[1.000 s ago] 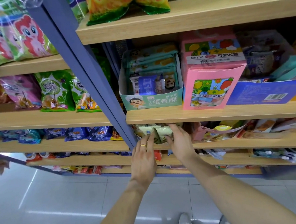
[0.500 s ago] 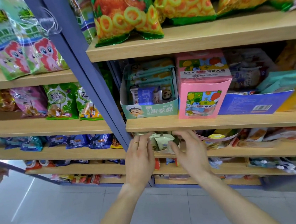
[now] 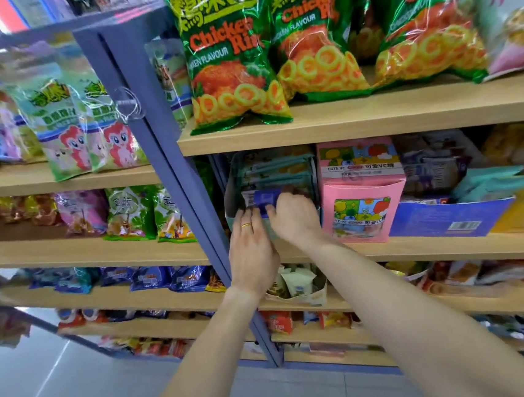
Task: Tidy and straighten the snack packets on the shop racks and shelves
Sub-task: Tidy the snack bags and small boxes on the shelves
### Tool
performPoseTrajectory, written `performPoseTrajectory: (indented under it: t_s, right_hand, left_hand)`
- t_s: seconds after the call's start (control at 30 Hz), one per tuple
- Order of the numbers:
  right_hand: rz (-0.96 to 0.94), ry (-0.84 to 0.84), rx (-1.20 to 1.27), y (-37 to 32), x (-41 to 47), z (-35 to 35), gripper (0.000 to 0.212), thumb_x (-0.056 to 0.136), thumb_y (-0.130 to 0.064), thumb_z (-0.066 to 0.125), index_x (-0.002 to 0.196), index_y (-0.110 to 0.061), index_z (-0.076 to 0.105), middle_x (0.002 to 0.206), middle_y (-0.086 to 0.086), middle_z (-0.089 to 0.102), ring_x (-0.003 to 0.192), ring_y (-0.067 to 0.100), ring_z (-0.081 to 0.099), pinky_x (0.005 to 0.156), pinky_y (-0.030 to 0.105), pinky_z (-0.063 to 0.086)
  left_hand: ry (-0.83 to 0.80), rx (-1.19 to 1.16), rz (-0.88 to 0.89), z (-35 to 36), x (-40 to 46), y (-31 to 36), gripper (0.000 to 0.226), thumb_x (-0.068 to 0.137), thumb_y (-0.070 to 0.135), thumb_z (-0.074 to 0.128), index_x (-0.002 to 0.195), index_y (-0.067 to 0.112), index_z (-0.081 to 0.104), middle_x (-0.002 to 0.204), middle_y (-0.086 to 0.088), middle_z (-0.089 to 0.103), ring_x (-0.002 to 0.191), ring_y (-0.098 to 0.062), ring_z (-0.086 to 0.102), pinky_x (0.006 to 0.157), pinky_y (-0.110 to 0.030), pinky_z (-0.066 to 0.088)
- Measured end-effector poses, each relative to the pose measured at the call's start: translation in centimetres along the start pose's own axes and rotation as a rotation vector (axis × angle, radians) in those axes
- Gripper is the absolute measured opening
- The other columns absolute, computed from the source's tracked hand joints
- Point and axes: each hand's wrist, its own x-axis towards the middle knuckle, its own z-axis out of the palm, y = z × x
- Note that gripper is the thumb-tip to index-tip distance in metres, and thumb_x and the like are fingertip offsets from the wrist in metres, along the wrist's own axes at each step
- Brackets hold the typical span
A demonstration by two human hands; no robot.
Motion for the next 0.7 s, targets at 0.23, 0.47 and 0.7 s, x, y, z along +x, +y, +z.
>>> performPoseTrajectory:
  t_s: [0.23,0.47,0.7]
  right_hand:
    - [0.166,-0.168,0.026,-0.5,4.3,0.5,0.053,0.086,-0.044,0.074,0.124,-0.015,0.053,0.116,0.007,0.059,0.106,0.028,0.060,0.077,0.033,0.047]
    - [0.159,-0.258,0.105,0.2,5.2,1.0,0.060,0.087,-0.046,0.074,0.132,-0.017,0.047,0.118,0.007,0.055,0.100,0.025,0.053,0.085,0.030,0.042]
    - [0.178,-0.195,0.357,0.8,4.9,0.7,0.084,0.070,-0.029,0.091,0.139,-0.014,0.045,0.132,0.007,0.057,0.120,0.029,0.058,0.094,0.031,0.049]
  left_hand:
    - [-0.053,-0.159,-0.034,-1.3,0.6,0.1,0.075,0.072,-0.017,0.052,0.146,-0.011,0.041,0.143,-0.027,0.048,0.140,-0.042,0.038,0.123,-0.042,0.027]
    - [-0.081,-0.278,-0.066,-1.8,0.2,-0.2,0.083,0.072,-0.020,0.051,0.152,-0.003,0.037,0.154,-0.019,0.039,0.149,-0.030,0.026,0.124,-0.022,0.009]
    - [-0.086,-0.525,-0.219,-2.9,-0.7,0.5,0.083,0.084,-0.020,0.045,0.158,0.016,0.032,0.164,-0.007,0.028,0.155,-0.012,0.012,0.118,-0.017,0.012]
